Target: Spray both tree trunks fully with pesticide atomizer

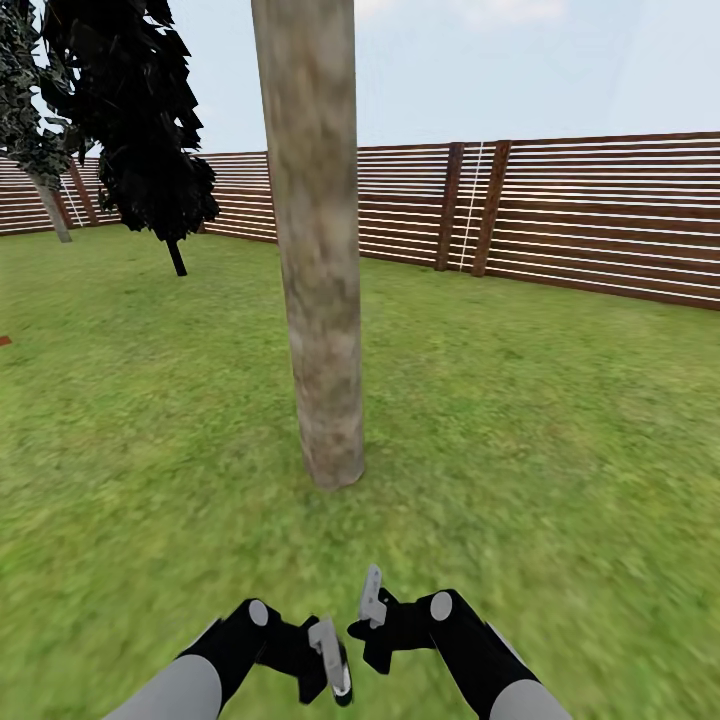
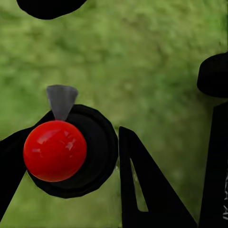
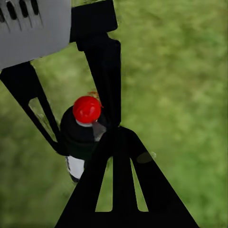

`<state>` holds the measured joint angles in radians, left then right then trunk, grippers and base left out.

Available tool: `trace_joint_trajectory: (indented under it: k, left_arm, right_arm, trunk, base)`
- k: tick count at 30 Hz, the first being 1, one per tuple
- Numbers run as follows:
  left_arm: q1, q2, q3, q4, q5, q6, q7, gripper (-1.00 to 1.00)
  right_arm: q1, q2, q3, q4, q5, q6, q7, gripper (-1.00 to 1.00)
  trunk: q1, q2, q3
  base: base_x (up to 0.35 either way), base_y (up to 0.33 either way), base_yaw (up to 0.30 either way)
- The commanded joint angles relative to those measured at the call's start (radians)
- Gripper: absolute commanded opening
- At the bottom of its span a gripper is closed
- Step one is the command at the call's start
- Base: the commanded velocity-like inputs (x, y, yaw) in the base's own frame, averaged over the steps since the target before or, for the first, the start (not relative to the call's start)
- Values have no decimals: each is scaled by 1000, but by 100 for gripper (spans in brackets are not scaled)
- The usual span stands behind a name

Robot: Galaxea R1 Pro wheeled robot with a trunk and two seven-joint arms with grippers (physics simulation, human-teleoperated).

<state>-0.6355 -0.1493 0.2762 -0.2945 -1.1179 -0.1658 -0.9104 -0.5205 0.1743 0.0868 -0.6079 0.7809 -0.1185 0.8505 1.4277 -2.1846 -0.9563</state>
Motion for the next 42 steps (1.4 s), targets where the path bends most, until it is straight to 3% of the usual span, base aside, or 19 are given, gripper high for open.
trace_joint_trajectory:
  k: [1,7,10,13,39,42]
  left_arm:
    - [-1,-1,9,0,-10,-6,-18,-100]
    - [-1,-1,12,2,-9,-3,-33,-100]
    - [-1,0,10,0,71,-6,-34,-100]
    - [-1,0,8,0,93,-7,-34,-100]
    - [-3,-5,9,-2,105,-6,-35,-100]
    - [-3,-5,8,0,134,-8,-35,-100]
  right_arm:
    - [0,0,-1,-1,11,-9,1,-100]
    - [0,0,-1,-1,11,-9,1,-100]
    - [0,0,-1,-1,11,-9,1,-100]
    - [0,0,-1,-1,11,-9,1,-100]
    - [0,0,-1,0,11,-9,1,-100]
    - [0,0,-1,0,11,-9,1,-100]
  trunk:
    - [0,0,-1]
    - [0,0,-1]
    - [0,0,-1]
    - [0,0,-1]
    - [0,0,-1]
    - [0,0,-1]
  base:
    - [0,0,0]
    - [0,0,0]
    - [0,0,0]
    - [0,0,0]
    - [0,0,0]
    - [0,0,0]
